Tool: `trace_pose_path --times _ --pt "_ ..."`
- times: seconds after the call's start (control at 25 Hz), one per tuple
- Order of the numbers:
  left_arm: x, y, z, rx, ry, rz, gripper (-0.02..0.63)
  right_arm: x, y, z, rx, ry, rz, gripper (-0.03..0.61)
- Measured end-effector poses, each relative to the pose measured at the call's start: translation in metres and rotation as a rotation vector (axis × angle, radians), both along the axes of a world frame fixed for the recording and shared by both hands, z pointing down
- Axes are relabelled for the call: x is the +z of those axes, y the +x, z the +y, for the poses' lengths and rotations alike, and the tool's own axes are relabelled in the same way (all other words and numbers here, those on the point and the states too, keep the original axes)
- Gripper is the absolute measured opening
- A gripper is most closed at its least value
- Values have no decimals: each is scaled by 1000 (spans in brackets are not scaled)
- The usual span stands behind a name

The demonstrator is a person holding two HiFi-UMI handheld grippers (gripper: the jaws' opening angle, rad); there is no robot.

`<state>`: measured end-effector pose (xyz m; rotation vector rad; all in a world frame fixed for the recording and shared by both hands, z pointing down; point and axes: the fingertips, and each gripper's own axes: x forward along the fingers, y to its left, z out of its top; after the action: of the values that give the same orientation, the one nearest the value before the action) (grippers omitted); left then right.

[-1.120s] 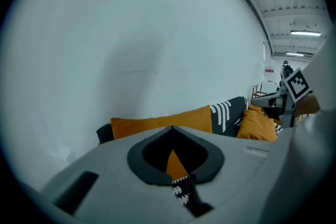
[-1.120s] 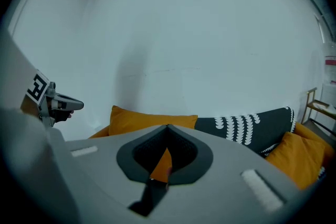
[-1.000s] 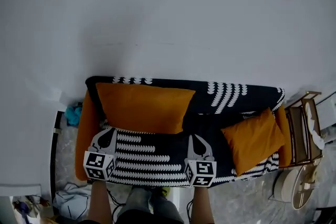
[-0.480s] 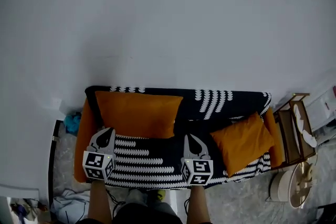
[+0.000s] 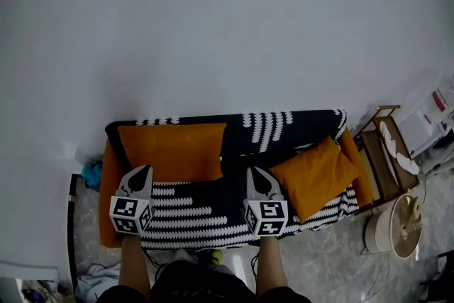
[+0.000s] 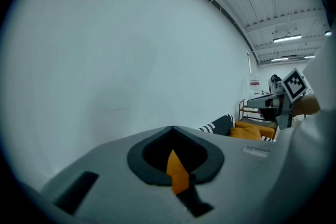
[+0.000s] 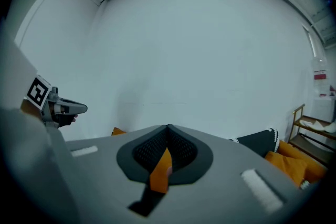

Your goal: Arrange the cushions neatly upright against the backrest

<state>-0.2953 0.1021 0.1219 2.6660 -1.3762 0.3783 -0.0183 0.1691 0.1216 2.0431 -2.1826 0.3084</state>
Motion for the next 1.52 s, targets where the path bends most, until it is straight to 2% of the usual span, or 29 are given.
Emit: trace_pose_path --times 0.24,0.48,0.88,1.04,1.2,1.52 --pt "-14 56 18 110 26 -22 -3 -6 43 41 78 7 4 9" --pt "-17 132 35 278 34 -73 -3 -7 101 94 218 -5 -1 9" --pt "-15 261 63 595 22 -22 -3 -10 174 189 502 -16 19 9" --pt "-8 305 81 742 -11 7 -3 -12 184 228 624 -43 55 9" --pt "-3 334 98 859 -34 30 -3 -10 182 257 722 -69 76 9" --pt "-1 375 130 1032 -63 60 -3 -8 180 308 902 -89 93 9"
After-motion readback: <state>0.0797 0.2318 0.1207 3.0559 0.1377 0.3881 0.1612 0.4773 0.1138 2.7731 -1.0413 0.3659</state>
